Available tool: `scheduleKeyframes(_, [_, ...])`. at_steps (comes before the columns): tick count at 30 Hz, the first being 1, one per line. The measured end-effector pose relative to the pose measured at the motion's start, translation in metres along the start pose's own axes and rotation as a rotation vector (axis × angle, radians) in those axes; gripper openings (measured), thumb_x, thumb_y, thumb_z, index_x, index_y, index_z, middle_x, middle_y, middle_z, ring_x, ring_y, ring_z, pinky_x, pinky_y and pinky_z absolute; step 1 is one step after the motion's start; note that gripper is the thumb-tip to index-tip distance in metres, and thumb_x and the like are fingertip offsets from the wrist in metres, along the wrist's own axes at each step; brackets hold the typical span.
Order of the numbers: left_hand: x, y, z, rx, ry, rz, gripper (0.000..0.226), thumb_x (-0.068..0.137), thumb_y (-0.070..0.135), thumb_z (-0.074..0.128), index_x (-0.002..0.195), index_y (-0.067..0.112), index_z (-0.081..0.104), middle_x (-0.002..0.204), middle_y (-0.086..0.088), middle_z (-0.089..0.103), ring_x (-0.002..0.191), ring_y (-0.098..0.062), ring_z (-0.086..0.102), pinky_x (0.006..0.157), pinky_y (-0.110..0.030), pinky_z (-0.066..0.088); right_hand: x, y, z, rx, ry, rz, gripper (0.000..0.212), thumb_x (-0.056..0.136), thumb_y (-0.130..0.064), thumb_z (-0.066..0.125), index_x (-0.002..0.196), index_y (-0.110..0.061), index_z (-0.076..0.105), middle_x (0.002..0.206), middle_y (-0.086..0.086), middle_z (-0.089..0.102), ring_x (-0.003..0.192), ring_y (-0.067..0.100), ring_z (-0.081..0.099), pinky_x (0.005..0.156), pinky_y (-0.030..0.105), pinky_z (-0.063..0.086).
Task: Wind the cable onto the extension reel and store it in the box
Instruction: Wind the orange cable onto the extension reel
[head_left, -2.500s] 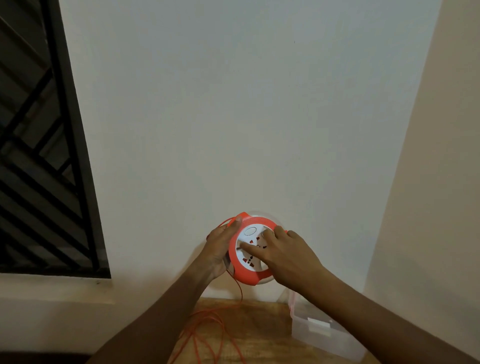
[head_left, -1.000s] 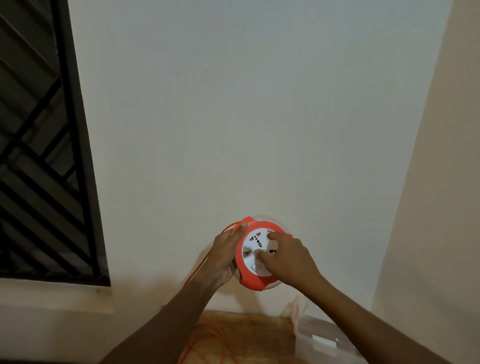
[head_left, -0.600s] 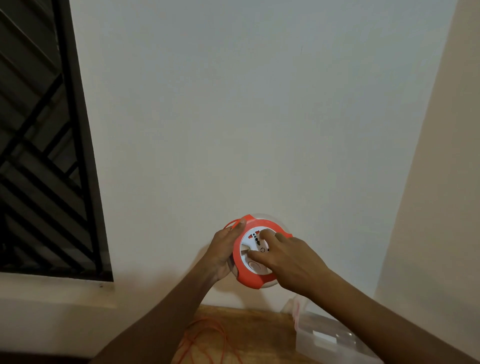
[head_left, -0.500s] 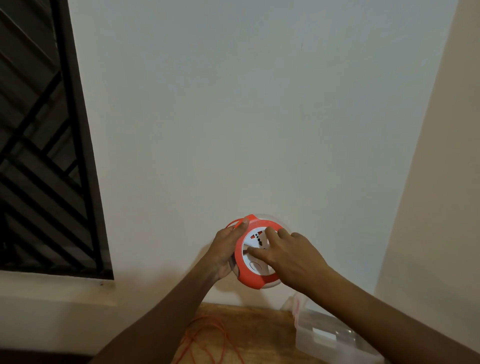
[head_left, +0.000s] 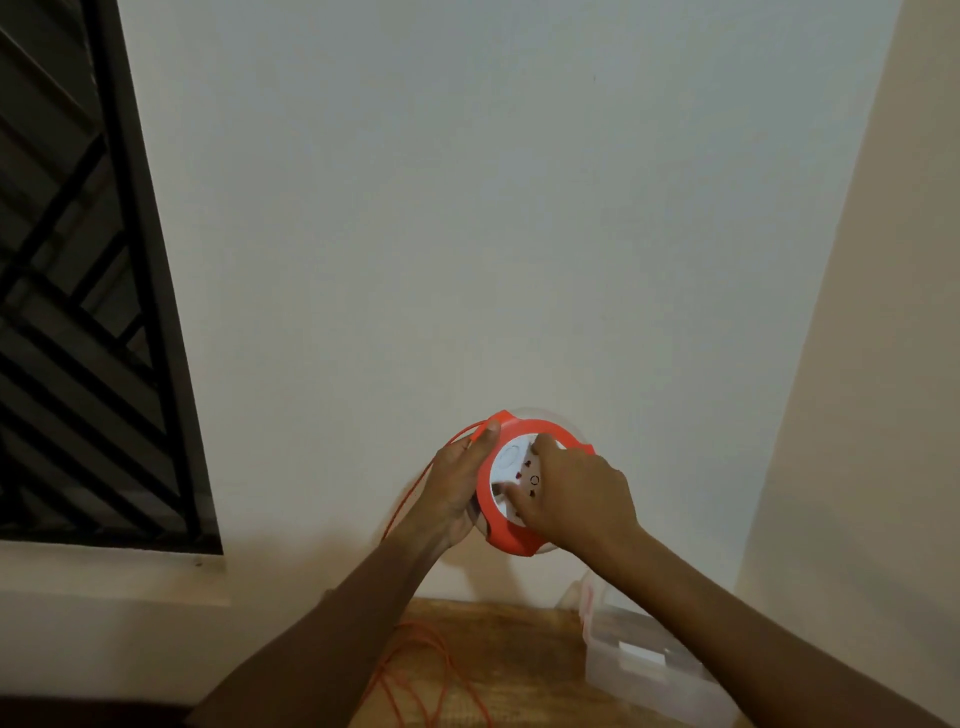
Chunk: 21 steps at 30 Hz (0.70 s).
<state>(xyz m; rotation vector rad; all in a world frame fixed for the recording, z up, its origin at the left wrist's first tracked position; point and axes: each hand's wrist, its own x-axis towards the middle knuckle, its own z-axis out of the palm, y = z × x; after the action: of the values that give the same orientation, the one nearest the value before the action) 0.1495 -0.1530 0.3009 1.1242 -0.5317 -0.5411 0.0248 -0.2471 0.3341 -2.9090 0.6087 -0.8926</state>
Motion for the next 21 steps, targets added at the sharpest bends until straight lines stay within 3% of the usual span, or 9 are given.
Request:
scheduleKeyframes(2, [-0.001, 0.0, 0.002, -0.006, 0.009, 0.009, 0.075, 0.059, 0.069, 0.085, 0.115, 0.021, 0.077, 0.112, -0.009, 0.08, 0.098, -0.032, 0.078, 0.072, -0.044, 0.064, 0.003, 0.001, 0.001, 0.208, -0.025, 0.163, 0.071, 0.074, -0.073, 0.052, 0.123, -0.022, 0.049, 0.11, -0.004, 0.065, 0.093, 0.021, 0.063, 0.065, 0.028, 0.043])
scheduleKeyframes(4, [-0.002, 0.001, 0.001, 0.01, 0.024, 0.014, 0.067, 0.068, 0.064, 0.079, 0.118, 0.019, 0.075, 0.113, -0.009, 0.079, 0.098, -0.033, 0.078, 0.074, -0.045, 0.064, 0.0, 0.002, 0.002, 0.239, -0.03, 0.174, 0.065, 0.075, -0.071, 0.053, 0.118, -0.023, 0.05, 0.109, -0.005, 0.065, 0.088, 0.019, 0.062, 0.065, 0.028, 0.046])
scheduleKeyframes(7, [-0.002, 0.003, -0.004, 0.0, 0.048, -0.004, 0.057, 0.079, 0.056, 0.072, 0.119, 0.015, 0.075, 0.113, -0.012, 0.079, 0.1, -0.036, 0.076, 0.08, -0.048, 0.064, -0.007, 0.009, 0.001, 0.052, 0.056, -0.011, 0.057, 0.083, -0.064, 0.052, 0.125, -0.025, 0.048, 0.111, -0.003, 0.067, 0.083, 0.019, 0.066, 0.063, 0.027, 0.048])
scheduleKeyframes(9, [-0.002, 0.005, -0.008, -0.01, 0.052, -0.013, 0.056, 0.081, 0.054, 0.071, 0.119, 0.014, 0.074, 0.112, -0.012, 0.079, 0.1, -0.035, 0.077, 0.077, -0.046, 0.064, -0.009, 0.015, -0.003, -0.101, 0.069, -0.255, 0.049, 0.087, -0.052, 0.054, 0.128, -0.026, 0.044, 0.115, 0.002, 0.064, 0.081, 0.022, 0.066, 0.059, 0.027, 0.05])
scheduleKeyframes(12, [-0.001, 0.008, -0.011, -0.009, 0.012, -0.032, 0.048, 0.081, 0.054, 0.07, 0.112, 0.019, 0.077, 0.112, -0.012, 0.079, 0.096, -0.032, 0.078, 0.074, -0.044, 0.064, -0.012, 0.022, -0.008, -0.31, -0.017, -0.556, 0.067, 0.077, -0.032, 0.074, 0.134, -0.03, 0.04, 0.13, 0.013, 0.053, 0.089, 0.031, 0.065, 0.057, 0.036, 0.056])
scheduleKeyframes(16, [-0.001, 0.005, -0.011, 0.004, -0.003, -0.04, 0.049, 0.081, 0.054, 0.07, 0.115, 0.019, 0.075, 0.112, -0.011, 0.079, 0.098, -0.033, 0.078, 0.077, -0.047, 0.064, -0.013, 0.013, -0.006, -0.412, -0.107, -0.54, 0.079, 0.084, -0.028, 0.071, 0.145, -0.03, 0.02, 0.142, 0.024, 0.039, 0.107, 0.043, 0.057, 0.078, 0.047, 0.055])
scheduleKeyframes(21, [0.001, 0.003, -0.007, 0.01, 0.006, -0.028, 0.055, 0.08, 0.054, 0.071, 0.121, 0.017, 0.072, 0.112, -0.01, 0.079, 0.1, -0.033, 0.077, 0.079, -0.048, 0.064, -0.003, 0.01, -0.011, -0.501, -0.105, -0.575, 0.074, 0.086, -0.035, 0.07, 0.145, -0.024, 0.026, 0.133, 0.021, 0.053, 0.112, 0.04, 0.058, 0.086, 0.05, 0.052])
